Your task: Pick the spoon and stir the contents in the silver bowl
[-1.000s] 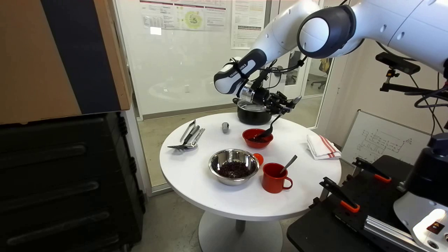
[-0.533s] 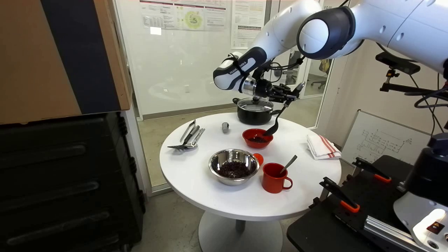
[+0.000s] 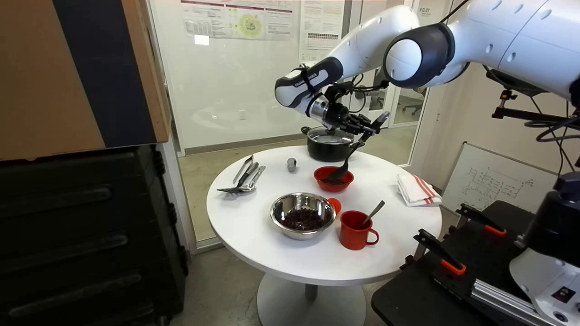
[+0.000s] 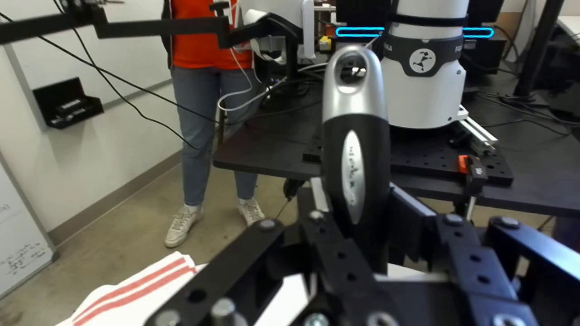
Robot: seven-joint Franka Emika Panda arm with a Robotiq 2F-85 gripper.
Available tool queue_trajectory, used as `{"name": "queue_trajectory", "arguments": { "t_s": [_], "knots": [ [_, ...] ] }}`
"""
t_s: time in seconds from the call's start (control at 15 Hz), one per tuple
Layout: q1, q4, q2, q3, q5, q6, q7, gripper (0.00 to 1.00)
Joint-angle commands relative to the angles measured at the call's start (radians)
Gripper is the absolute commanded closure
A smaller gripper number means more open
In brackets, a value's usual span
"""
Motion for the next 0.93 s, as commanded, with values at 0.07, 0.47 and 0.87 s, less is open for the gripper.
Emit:
{"name": "queue_trajectory", "arguments": {
  "t_s": [0.07, 0.47, 0.87],
  "knots": [
    [-0.081, 0.143, 0.075, 0.033, 0.181, -0.054, 0.038, 0.92],
    [-0.175, 0.156, 0.064, 0.051, 0.408, -0.007, 0.113, 0.92],
    [-0.254, 0.139, 0.041, 0.075, 0.584, 0.027, 0.146, 0.92]
  ]
}}
